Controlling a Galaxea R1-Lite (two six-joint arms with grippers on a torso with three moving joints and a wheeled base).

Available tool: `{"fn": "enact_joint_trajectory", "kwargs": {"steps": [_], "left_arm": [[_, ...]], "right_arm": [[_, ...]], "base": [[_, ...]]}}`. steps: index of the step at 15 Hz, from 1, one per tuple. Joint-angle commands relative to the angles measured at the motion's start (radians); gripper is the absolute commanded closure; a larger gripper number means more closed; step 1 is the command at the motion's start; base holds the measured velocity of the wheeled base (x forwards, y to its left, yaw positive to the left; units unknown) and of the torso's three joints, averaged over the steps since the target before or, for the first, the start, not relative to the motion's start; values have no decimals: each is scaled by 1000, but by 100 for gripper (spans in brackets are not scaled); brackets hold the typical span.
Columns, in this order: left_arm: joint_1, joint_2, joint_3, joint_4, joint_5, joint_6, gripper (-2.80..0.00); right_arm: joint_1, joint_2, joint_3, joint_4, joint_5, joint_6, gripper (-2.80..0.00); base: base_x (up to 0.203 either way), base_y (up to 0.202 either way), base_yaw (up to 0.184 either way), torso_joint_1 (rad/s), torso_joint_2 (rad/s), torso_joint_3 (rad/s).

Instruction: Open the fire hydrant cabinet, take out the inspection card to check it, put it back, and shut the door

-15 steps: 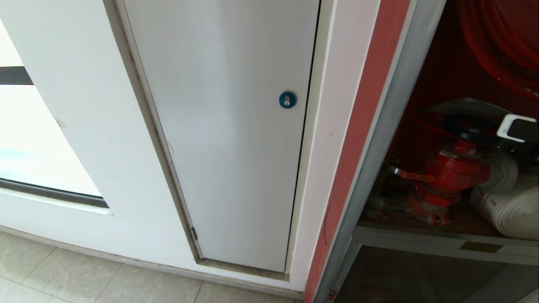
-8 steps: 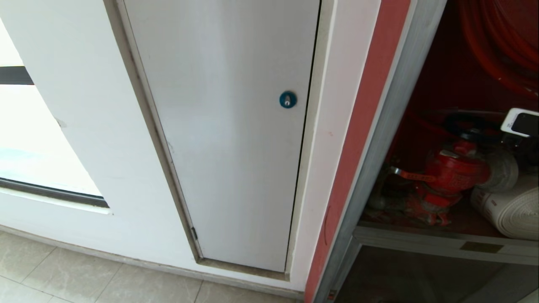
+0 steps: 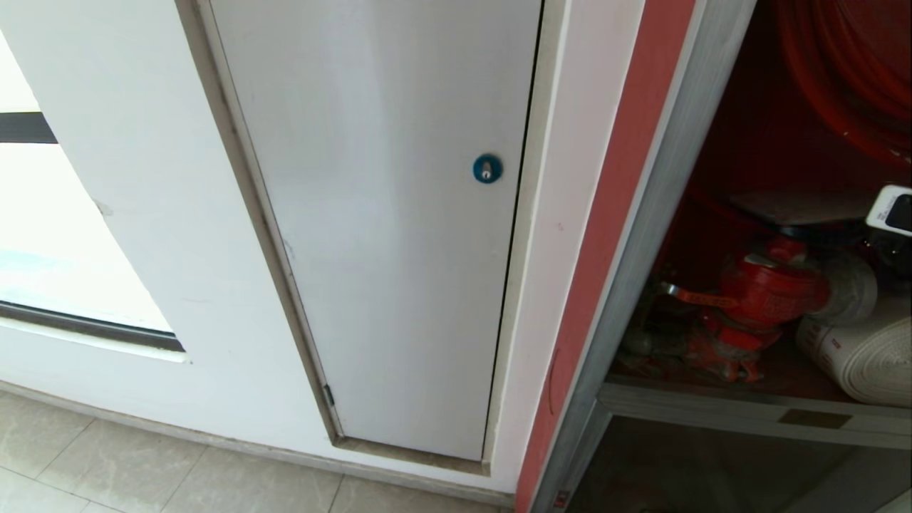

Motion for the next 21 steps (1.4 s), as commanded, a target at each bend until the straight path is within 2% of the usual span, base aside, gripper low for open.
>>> {"fn": "enact_joint_trajectory", "kwargs": {"steps": [1, 5, 11, 16, 21], "left_arm": [[0, 1, 0, 0, 0, 0, 0], [0, 1, 0, 0, 0, 0, 0], [0, 1, 0, 0, 0, 0, 0], [0, 1, 0, 0, 0, 0, 0], [0, 1, 0, 0, 0, -2, 0]], "right_arm": [[-9, -4, 6, -5, 6, -10, -280], [-9, -25, 26, -3, 9, -10, -280], [-10, -137, 147, 2, 27, -13, -280], [-35, -261, 195, 146, 43, -17, -280], [-110, -374, 266, 167, 130, -27, -280]], "base": [[0, 0, 0, 0, 0, 0], [0, 0, 0, 0, 0, 0], [0, 0, 0, 0, 0, 0], [0, 0, 0, 0, 0, 0], [0, 0, 0, 0, 0, 0]]}}
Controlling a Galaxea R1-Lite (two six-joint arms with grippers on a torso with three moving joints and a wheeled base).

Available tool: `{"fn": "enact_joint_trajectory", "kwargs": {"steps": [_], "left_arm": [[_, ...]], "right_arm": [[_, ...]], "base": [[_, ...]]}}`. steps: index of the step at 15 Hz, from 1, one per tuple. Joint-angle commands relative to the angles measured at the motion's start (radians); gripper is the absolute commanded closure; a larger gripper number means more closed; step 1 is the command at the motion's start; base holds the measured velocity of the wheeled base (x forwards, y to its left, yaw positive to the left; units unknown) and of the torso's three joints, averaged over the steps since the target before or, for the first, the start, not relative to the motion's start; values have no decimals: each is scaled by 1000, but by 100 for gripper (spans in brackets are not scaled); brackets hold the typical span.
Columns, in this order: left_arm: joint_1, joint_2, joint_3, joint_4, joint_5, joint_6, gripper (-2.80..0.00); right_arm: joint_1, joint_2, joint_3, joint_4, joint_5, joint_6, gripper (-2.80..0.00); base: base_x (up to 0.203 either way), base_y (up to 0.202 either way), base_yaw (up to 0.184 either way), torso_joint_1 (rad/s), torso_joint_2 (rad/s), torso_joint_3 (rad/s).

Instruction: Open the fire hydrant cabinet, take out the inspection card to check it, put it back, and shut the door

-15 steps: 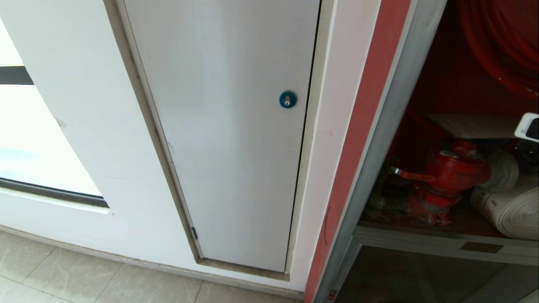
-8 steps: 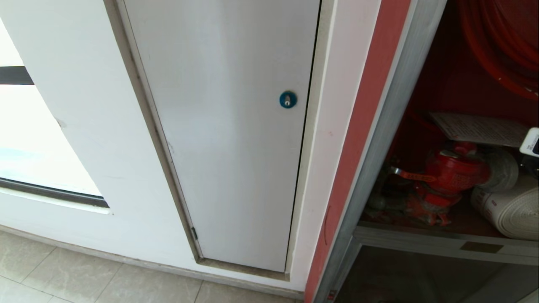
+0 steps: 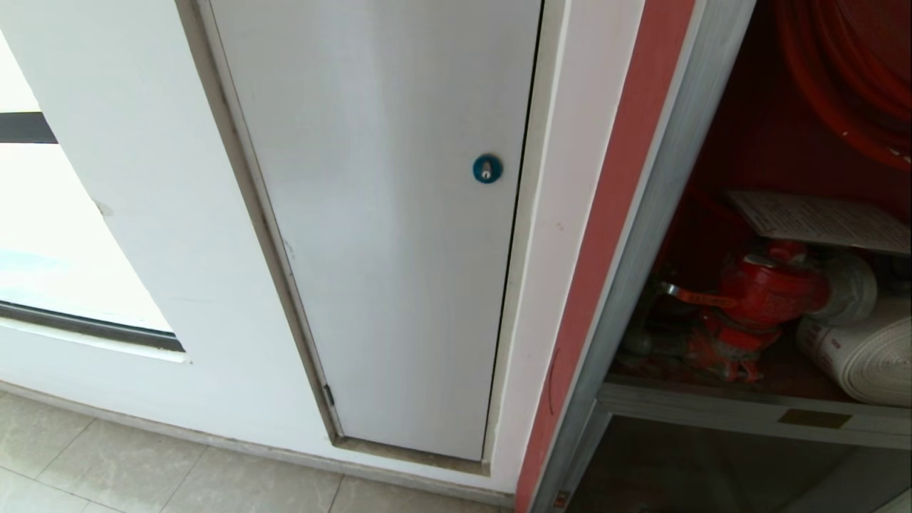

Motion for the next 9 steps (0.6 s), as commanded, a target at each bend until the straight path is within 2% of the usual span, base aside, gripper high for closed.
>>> {"fn": "enact_joint_trajectory", "kwargs": {"steps": [1, 2, 4, 9], "left_arm": [[0, 1, 0, 0, 0, 0, 0], [0, 1, 0, 0, 0, 0, 0], [0, 1, 0, 0, 0, 0, 0], [0, 1, 0, 0, 0, 0, 0]], "right_arm": [[-20, -81, 25, 23, 12, -9, -280], [-23, -103, 26, 45, 16, -9, 0], [-26, -147, 23, 92, 41, -8, 0], [-26, -211, 25, 141, 46, -7, 0]], "base": [[0, 0, 0, 0, 0, 0], [0, 0, 0, 0, 0, 0], [0, 0, 0, 0, 0, 0], [0, 0, 0, 0, 0, 0]]}}
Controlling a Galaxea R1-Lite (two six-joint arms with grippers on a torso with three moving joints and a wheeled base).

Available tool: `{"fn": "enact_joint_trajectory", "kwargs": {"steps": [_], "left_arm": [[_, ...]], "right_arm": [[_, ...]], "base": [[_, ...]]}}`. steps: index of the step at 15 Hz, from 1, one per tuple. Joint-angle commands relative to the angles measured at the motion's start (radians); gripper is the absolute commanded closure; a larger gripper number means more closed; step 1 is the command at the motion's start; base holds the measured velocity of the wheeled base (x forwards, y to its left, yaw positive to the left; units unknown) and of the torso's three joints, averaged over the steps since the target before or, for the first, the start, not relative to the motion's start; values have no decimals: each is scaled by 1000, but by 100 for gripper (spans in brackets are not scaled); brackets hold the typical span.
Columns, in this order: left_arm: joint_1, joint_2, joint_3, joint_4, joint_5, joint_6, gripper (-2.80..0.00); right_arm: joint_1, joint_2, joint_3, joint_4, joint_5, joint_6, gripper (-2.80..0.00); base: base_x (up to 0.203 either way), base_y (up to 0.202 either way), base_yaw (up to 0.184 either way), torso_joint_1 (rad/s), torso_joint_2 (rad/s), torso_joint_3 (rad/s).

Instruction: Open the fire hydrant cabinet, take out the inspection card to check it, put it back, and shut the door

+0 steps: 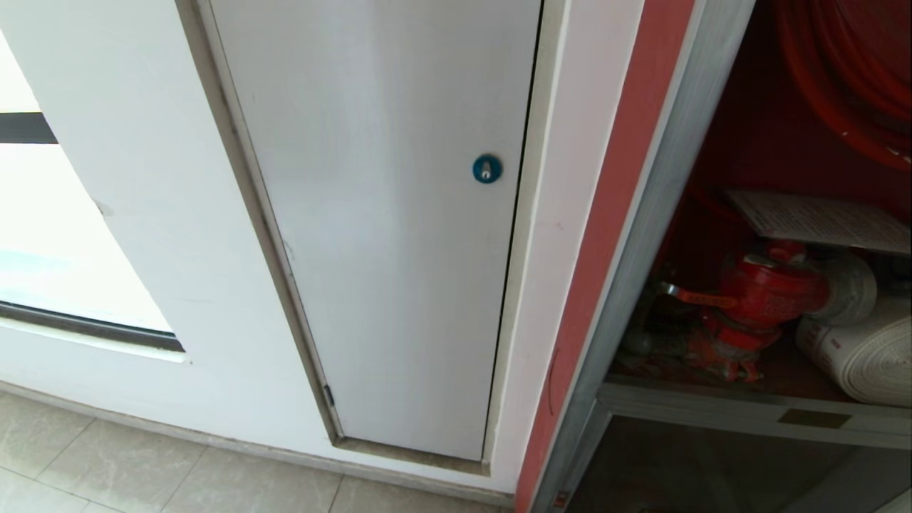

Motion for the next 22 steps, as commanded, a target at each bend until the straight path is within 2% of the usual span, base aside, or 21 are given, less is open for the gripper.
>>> {"fn": "enact_joint_trajectory", "kwargs": {"steps": [1, 7, 11, 12, 13, 15, 16, 18, 20, 22], "left_arm": [[0, 1, 0, 0, 0, -1, 0], [0, 1, 0, 0, 0, -1, 0], [0, 1, 0, 0, 0, -1, 0], [0, 1, 0, 0, 0, -1, 0], [0, 1, 0, 0, 0, -1, 0], [0, 1, 0, 0, 0, -1, 0], [0, 1, 0, 0, 0, -1, 0], [0, 1, 0, 0, 0, -1, 0], [0, 1, 0, 0, 0, -1, 0], [0, 1, 0, 0, 0, -1, 0]], "right_arm": [[0, -38, -1, 0, 2, -7, 0], [0, -60, -4, 0, 10, 8, 0], [26, -70, 5, 1, 35, 127, 0], [67, -77, 12, 2, 37, 188, 0], [130, -99, 22, 4, 36, 283, 0], [212, -162, 31, 58, 33, 528, 0], [248, -188, 34, 96, 28, 612, 0], [301, -233, 64, 110, -10, 787, 0], [415, -308, 115, 111, -68, 959, 0], [480, -402, 191, 109, -133, 1073, 0]], "base": [[0, 0, 0, 0, 0, 0], [0, 0, 0, 0, 0, 0], [0, 0, 0, 0, 0, 0], [0, 0, 0, 0, 0, 0], [0, 0, 0, 0, 0, 0], [0, 0, 0, 0, 0, 0], [0, 0, 0, 0, 0, 0], [0, 0, 0, 0, 0, 0], [0, 0, 0, 0, 0, 0], [0, 0, 0, 0, 0, 0]]}}
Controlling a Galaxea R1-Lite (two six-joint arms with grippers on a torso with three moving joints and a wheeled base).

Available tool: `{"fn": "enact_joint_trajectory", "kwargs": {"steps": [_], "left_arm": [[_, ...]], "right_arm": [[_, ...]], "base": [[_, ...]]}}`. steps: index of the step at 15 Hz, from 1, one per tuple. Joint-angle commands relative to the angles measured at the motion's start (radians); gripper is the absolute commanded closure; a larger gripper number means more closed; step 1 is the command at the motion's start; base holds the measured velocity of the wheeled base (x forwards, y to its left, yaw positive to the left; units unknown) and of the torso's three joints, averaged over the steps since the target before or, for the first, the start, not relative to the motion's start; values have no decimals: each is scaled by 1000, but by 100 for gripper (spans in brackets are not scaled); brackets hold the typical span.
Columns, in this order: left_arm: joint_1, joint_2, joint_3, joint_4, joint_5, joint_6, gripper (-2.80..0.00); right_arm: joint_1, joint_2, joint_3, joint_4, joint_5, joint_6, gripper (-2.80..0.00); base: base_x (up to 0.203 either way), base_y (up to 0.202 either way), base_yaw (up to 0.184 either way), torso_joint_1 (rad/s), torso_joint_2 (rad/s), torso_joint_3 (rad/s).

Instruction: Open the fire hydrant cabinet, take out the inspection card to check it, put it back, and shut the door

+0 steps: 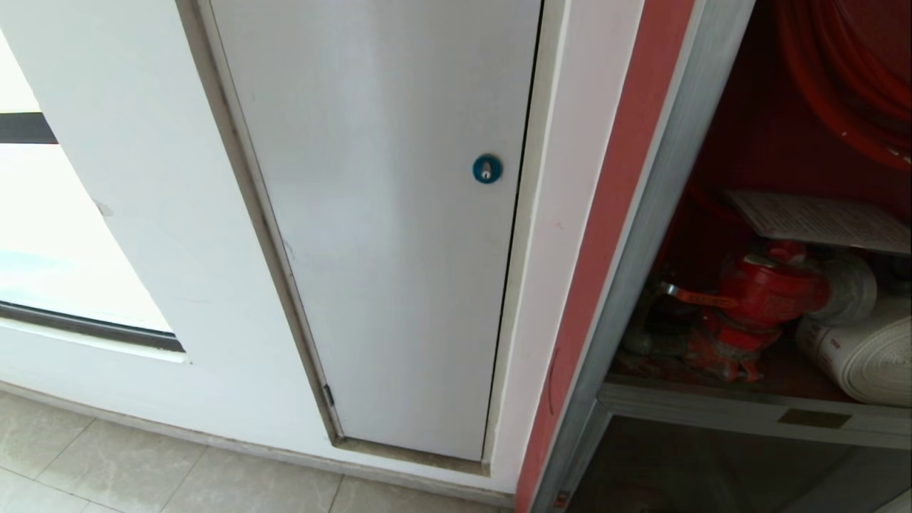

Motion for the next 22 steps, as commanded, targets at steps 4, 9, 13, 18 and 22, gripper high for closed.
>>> {"fn": "enact_joint_trajectory", "kwargs": {"steps": [4, 9, 13, 18, 22], "left_arm": [[0, 1, 0, 0, 0, 0, 0], [0, 1, 0, 0, 0, 0, 0], [0, 1, 0, 0, 0, 0, 0], [0, 1, 0, 0, 0, 0, 0], [0, 1, 0, 0, 0, 0, 0]], "right_arm": [[116, -313, 185, 2, -72, 266, 0], [148, -508, 326, 5, -86, 332, 0], [161, -545, 403, 0, -134, 447, 0], [169, -653, 485, 16, -130, 557, 0], [173, -717, 535, 92, -125, 591, 0]], "base": [[0, 0, 0, 0, 0, 0], [0, 0, 0, 0, 0, 0], [0, 0, 0, 0, 0, 0], [0, 0, 0, 0, 0, 0], [0, 0, 0, 0, 0, 0]]}}
